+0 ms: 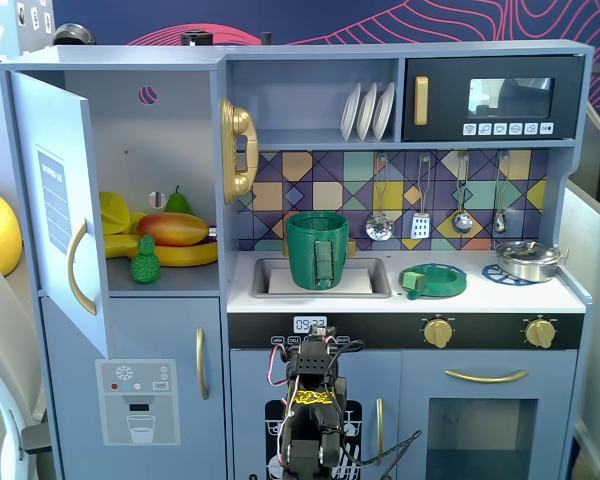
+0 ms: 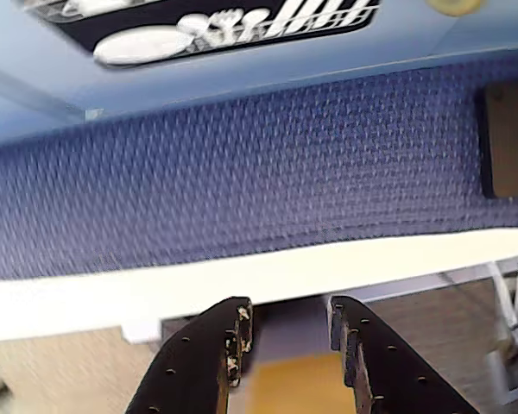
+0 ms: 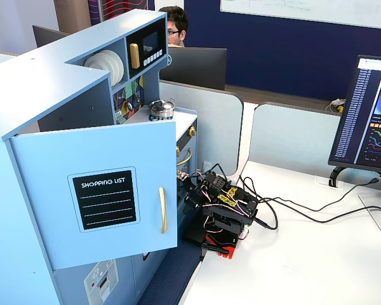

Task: Pick up the green pineapple from the left cabinet and place it in the green recipient

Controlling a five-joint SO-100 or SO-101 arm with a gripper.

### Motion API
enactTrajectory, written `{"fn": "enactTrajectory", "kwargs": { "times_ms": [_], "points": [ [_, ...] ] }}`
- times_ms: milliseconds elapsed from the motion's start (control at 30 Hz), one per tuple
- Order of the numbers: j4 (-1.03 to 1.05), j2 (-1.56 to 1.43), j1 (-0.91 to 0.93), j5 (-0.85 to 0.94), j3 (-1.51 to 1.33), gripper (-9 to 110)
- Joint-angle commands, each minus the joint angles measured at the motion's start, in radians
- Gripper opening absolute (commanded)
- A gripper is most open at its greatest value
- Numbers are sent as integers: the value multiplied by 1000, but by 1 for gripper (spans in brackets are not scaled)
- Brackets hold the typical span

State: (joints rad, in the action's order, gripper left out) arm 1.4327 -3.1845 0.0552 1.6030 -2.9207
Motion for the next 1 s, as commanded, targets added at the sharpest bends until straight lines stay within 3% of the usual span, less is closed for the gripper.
{"fn": "enactTrajectory", "kwargs": {
  "times_ms": [0,200,400,600,967],
  "points": [
    [-109,8,-138,5,-64,1],
    [-531,104,-541,-6,98,2],
    [-879,291,-776,34,353,4],
    [-1043,523,-842,81,601,11],
    [-1367,755,-839,15,676,29]
  ]
}}
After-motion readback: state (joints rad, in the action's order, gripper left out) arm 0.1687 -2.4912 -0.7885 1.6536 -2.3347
